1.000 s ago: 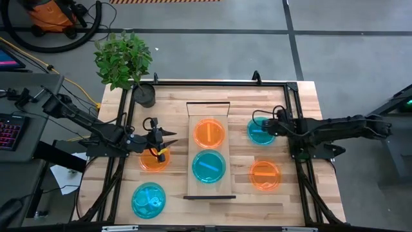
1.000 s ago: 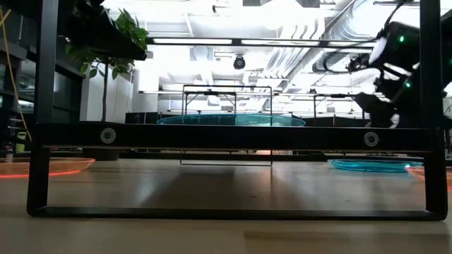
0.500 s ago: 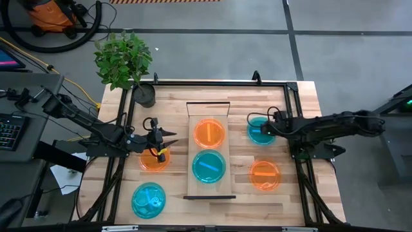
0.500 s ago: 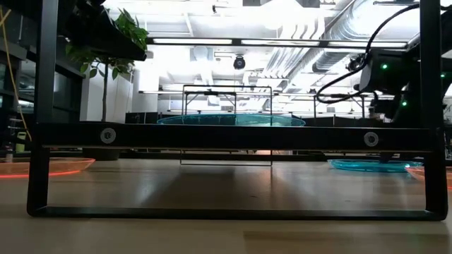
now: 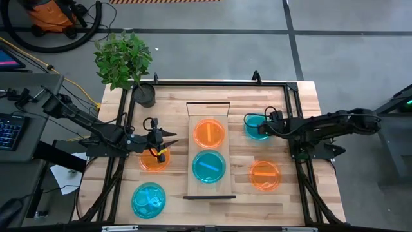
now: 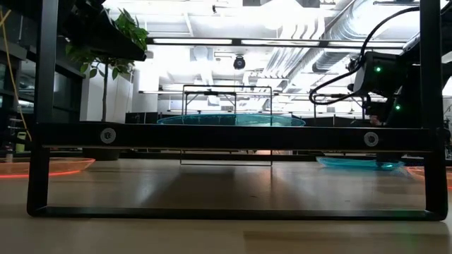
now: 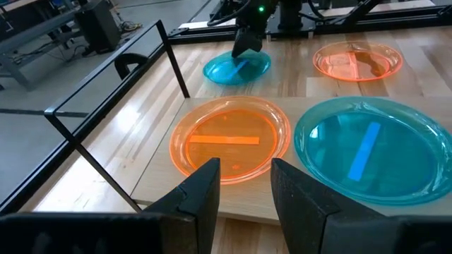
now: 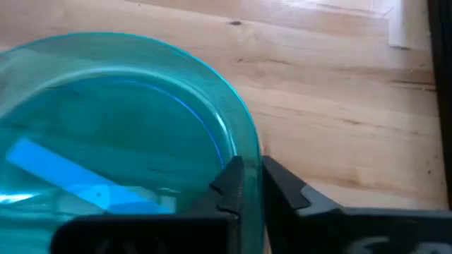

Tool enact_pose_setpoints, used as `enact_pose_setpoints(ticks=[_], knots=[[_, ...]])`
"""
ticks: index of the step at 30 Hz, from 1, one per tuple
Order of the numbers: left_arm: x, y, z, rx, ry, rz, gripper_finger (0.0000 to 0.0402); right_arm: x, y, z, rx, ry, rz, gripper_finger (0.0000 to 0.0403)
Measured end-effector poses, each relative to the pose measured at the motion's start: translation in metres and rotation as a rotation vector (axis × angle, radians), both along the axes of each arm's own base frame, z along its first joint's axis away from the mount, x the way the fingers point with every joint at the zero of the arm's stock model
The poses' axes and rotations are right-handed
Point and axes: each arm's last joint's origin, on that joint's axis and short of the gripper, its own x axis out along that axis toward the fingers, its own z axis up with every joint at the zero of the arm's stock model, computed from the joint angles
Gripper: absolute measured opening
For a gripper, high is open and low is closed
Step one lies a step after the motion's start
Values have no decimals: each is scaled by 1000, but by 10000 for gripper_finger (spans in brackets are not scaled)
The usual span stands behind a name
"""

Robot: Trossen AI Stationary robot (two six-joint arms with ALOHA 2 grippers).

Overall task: Place and stack plates onto a shelf
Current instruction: Stack the right blue plate on top of the other blue plate on the shelf

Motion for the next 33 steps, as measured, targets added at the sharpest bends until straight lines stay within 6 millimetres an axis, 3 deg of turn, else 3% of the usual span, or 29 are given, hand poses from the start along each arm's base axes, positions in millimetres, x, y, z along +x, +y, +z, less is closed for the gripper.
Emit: enact_pose_setpoints(ticks=[8,24,29,33], knots=[[0,0,0,1,2,0,117,4,-2,7,-66,-45,49,4],[-1,1,-3,-17,23,12,117,-6,8,57,-120,-355,376,0],[-1,1,-3,-17,23,12,117,-14,13,67,-172,-419,393,0],[-1,1,-3,-17,23,12,117,-20,15,63,-143,-398,331,0]])
